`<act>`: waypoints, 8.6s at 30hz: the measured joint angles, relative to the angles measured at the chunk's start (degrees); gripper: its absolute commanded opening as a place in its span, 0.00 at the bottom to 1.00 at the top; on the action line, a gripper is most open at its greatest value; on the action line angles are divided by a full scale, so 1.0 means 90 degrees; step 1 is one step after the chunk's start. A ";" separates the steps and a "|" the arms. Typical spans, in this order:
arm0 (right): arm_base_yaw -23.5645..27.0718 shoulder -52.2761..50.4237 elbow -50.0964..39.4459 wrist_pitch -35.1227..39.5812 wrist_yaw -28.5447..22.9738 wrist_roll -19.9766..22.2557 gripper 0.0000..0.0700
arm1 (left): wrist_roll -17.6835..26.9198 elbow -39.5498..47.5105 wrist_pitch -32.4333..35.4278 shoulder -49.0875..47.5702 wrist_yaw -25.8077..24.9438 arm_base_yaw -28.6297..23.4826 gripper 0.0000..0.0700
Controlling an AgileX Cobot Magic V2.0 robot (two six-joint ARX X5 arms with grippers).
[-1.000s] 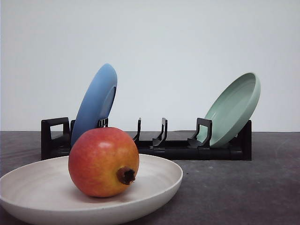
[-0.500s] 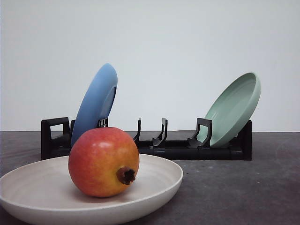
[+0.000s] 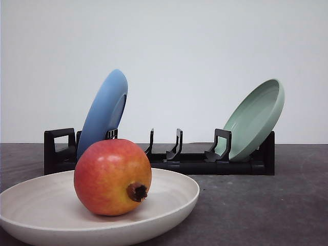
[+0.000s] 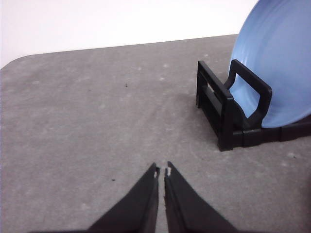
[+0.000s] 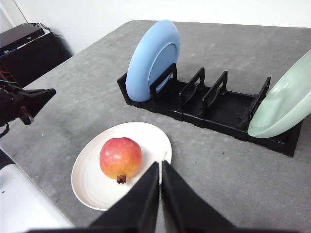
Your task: Place pomegranate in white plate
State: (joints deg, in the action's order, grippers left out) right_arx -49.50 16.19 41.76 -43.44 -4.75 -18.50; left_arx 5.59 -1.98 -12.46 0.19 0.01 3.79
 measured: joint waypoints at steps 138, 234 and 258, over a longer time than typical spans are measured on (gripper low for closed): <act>0.5389 -0.1770 -0.4541 0.3781 0.0143 0.2341 0.00 | -0.0629 0.0068 0.0178 0.0007 0.0053 -0.0075 0.00; 0.5389 -0.1770 -0.4541 0.3781 0.0145 0.2341 0.00 | -0.0629 0.0068 0.0178 0.0007 0.0053 -0.0075 0.00; 0.5389 -0.1770 -0.4541 0.3781 0.0144 0.2341 0.00 | -0.0629 0.0068 0.0178 0.0007 0.0053 -0.0075 0.00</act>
State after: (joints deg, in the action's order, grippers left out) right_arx -0.99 0.25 0.89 -9.41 -3.46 2.57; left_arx -0.08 -1.37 -10.85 0.25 0.49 3.11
